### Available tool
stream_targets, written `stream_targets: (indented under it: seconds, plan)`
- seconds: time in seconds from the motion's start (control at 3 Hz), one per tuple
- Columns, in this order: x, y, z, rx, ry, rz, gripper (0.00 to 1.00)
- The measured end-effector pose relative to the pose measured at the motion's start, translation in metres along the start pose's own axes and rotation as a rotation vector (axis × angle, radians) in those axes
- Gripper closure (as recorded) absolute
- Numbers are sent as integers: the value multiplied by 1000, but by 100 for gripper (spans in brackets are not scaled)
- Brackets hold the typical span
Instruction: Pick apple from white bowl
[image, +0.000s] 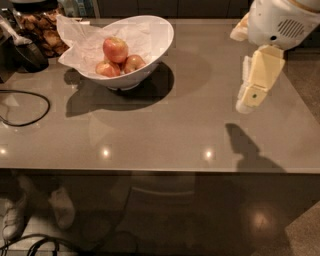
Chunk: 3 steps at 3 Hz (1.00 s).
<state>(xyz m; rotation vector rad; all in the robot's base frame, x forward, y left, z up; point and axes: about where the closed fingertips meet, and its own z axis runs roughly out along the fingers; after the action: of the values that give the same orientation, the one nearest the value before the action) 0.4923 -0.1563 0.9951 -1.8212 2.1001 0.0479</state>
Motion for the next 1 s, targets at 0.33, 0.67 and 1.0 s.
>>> stream_targets:
  seconds: [0.33,0.67,1.0]
  plan:
    - [-3,-3,0,13,-8,-2,0]
    - [-19,-13,12,21,-113,14,0]
    - [-44,-31,24,23,-245,21,0]
